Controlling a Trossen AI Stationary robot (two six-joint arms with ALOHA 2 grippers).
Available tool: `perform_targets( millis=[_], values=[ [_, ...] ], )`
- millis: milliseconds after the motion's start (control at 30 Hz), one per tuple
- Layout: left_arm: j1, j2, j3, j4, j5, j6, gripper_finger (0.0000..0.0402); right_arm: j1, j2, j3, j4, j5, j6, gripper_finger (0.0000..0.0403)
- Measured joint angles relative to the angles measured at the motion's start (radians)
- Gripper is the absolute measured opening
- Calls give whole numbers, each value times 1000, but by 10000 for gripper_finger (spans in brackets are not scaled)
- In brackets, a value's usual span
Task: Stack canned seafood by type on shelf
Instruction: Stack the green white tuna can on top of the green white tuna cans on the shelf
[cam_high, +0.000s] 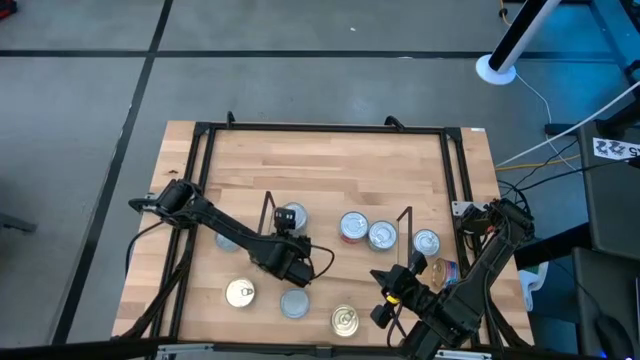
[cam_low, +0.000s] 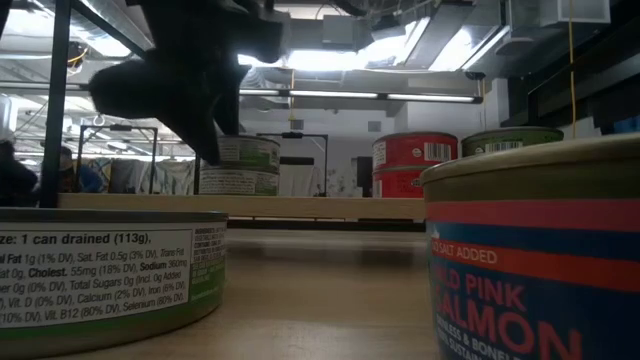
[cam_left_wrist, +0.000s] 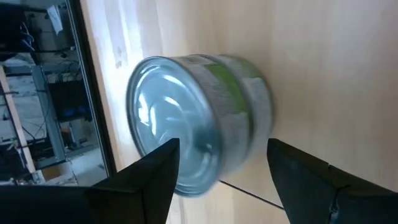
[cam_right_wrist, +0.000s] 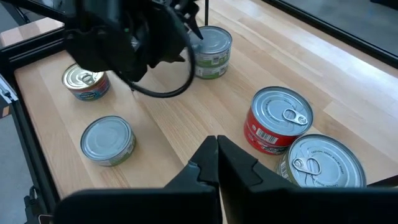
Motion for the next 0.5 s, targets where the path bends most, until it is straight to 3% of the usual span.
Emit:
perform_targets(
  millis=[500],
  values=[
    [-116,-7,136,-24,0,-18,237,0,0,0,0,0,0,5]
  ],
)
